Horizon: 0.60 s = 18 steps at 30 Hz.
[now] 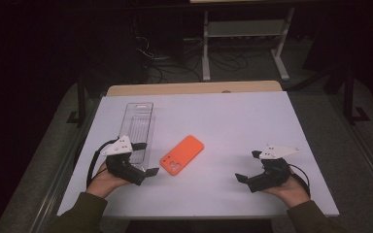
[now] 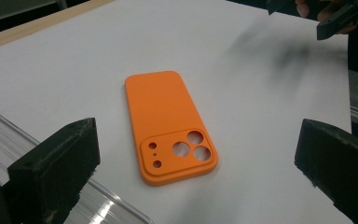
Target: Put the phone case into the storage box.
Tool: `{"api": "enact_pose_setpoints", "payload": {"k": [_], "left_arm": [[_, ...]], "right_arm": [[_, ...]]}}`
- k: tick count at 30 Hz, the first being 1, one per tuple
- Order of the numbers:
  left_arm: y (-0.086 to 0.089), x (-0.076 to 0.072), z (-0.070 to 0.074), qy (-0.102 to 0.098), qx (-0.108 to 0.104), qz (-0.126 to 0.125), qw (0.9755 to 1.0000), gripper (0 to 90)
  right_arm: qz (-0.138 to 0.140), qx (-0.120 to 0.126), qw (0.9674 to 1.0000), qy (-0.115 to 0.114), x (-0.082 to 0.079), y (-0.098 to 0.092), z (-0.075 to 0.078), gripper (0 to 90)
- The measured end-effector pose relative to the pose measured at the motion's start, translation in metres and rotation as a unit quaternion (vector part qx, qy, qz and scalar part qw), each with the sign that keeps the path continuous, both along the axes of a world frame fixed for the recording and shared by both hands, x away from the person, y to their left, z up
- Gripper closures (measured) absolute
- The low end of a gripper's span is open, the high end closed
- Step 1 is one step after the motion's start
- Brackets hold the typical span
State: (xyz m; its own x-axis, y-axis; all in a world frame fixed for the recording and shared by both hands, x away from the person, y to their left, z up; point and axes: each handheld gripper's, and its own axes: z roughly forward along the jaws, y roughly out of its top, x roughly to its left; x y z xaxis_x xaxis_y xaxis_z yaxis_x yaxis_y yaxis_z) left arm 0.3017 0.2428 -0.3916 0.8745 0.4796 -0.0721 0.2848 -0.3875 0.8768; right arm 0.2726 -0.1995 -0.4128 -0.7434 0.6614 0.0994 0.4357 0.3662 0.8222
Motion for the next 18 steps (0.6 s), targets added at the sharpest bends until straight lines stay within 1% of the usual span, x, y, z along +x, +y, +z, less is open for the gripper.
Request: {"api": "enact_pose_setpoints", "payload": {"k": [14,17,18], "left_arm": [[-0.0001,-0.0007,0.0017,0.003,0.0,0.004,1.0,0.0],[-0.0022,-0.0003,0.0027,0.003,0.002,0.004,1.0,0.0],[-0.0024,0.0004,0.0035,0.0,0.007,0.001,1.0,0.0]], "right_arm": [[0.002,0.006,1.0,-0.004,0.0005,0.0004,0.0014,0.0],[0.003,0.006,1.0,-0.003,0.0009,0.0003,0.0011,0.0],[0.003,0.006,1.0,-0.003,0.0008,0.0003,0.001,0.0]]}}
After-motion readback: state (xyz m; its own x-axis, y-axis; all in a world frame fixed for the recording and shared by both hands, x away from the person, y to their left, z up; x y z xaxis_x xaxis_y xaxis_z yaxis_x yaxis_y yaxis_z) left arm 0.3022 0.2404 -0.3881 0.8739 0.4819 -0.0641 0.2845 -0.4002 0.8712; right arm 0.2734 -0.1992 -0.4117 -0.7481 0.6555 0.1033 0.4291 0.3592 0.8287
